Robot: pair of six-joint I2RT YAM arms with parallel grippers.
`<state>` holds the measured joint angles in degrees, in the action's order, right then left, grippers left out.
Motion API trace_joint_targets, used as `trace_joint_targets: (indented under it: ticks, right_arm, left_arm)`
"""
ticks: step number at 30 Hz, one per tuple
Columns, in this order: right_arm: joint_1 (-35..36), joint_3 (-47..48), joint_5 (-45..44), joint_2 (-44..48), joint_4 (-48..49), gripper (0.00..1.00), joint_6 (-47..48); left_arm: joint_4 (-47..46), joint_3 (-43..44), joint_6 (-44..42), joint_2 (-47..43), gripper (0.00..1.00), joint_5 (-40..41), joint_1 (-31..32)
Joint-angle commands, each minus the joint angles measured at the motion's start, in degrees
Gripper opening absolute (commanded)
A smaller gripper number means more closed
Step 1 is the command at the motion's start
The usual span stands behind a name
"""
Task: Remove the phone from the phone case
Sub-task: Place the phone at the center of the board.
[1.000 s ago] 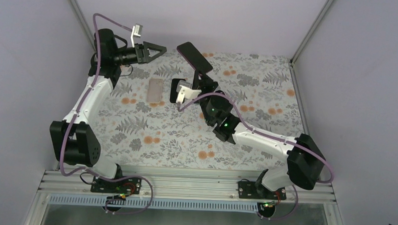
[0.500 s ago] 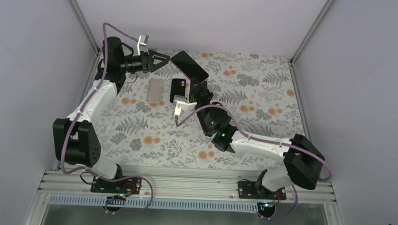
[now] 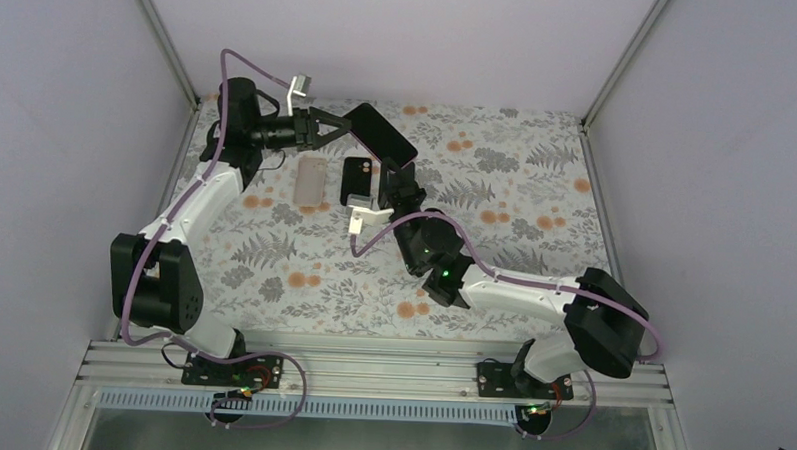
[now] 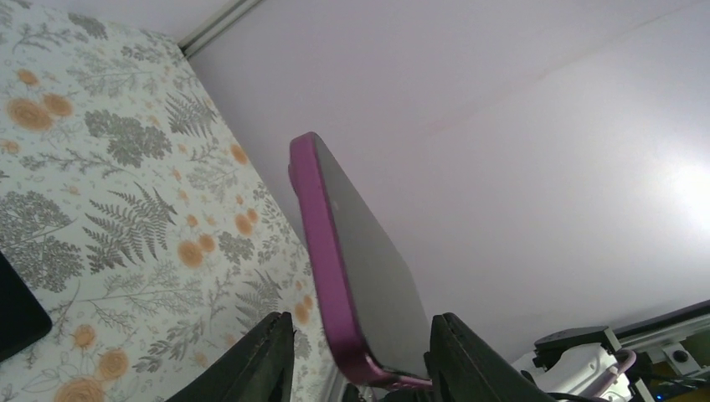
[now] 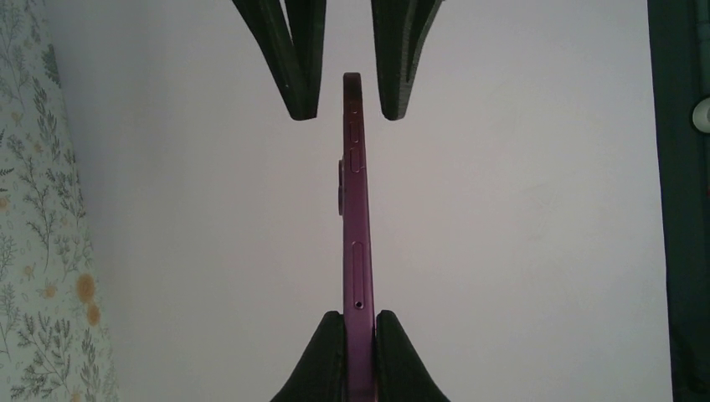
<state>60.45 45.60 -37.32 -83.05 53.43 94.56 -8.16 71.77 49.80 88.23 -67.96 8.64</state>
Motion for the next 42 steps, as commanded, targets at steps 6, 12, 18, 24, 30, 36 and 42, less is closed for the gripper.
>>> trace_joint_targets:
  ticks: [6, 12, 18, 24, 30, 36, 42]
  right_arm:
    - [0.9, -1.5, 0.9, -1.8, 10.7, 0.04, 4.9]
    - [1.1, -2.6, 1.4, -2.1, 12.3, 0.04, 5.9]
    - [1.2, -3.6, 1.5, -2.6, 14.0, 0.04, 7.0]
    - [1.3, -3.8, 1.3, -3.3, 15.5, 0.09, 7.4]
    - [1.3, -4.2, 0.8, -2.4, 13.6, 0.5, 5.5]
    - [1.3, -3.8, -0.3, 0.8, 1.5, 0.83, -3.8]
    - [1.1, 5.8, 3.3, 5.6, -35.2, 0.99, -31.0]
  left_arm:
    - [-5.3, -2.1, 4.2, 1.8, 0.31, -1.0, 0.8]
    - [-6.3, -2.0, 5.3, 2.3, 0.23, -0.8, 1.0]
    - [-8.1, -2.7, 7.4, 2.8, 0.17, -0.7, 1.0]
    - [-8.7, -3.0, 8.0, 2.9, 0.03, -0.8, 1.1]
    - [-10.8, -3.2, 9.3, 2.8, 0.02, -1.1, 0.7]
    - [-12.6, -1.9, 9.5, 2.7, 0.02, -1.5, -1.0]
    - [-10.5, -2.3, 5.8, 2.0, 0.02, -1.5, -2.3]
